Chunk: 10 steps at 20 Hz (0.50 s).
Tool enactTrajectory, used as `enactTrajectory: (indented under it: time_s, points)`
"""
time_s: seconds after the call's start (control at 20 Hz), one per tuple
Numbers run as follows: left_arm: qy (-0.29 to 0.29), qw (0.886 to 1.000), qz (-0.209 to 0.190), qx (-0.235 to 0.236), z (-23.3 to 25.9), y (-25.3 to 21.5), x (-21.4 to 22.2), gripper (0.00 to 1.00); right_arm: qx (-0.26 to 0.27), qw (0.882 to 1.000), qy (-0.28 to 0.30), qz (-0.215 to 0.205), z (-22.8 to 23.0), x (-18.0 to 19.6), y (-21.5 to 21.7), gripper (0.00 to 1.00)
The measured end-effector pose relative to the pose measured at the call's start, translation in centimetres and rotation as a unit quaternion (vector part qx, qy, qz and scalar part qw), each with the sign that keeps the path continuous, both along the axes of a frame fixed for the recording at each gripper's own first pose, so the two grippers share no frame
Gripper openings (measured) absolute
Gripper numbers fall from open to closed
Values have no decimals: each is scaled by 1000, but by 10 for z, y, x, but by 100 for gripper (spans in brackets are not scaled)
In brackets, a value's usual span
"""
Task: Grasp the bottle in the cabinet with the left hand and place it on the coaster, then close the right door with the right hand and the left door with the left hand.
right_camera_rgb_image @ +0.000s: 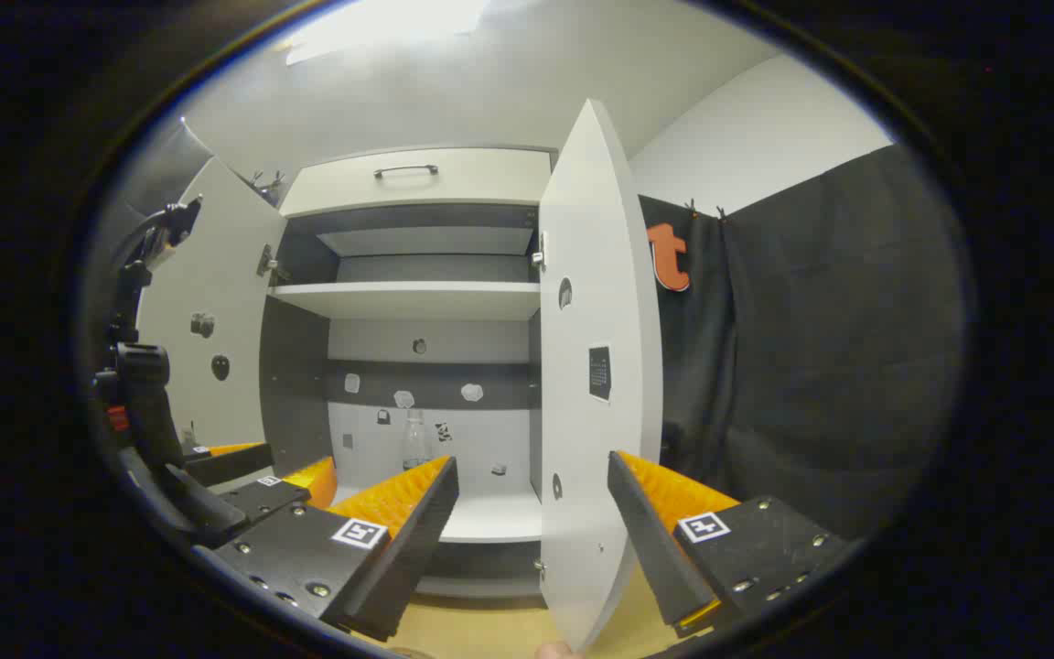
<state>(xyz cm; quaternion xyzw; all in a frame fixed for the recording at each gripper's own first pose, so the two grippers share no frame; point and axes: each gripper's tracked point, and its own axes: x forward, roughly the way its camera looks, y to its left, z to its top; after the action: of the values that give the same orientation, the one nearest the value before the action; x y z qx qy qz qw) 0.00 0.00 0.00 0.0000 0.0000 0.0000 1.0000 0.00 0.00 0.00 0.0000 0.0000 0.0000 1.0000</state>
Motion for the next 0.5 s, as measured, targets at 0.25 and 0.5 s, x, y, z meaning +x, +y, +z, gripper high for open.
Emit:
enactTrajectory:
  time_s: [0.25, 0.5]
  points:
    - [8, 1000, -13, 0, -6, -12, 1, 99, -2, 1000, -8, -12, 4, -5, -5, 96]
    - [13, 1000, -15, 1, -8, -14, -2, 99, 0, 1000, -11, -20, 9, -11, -9, 99]
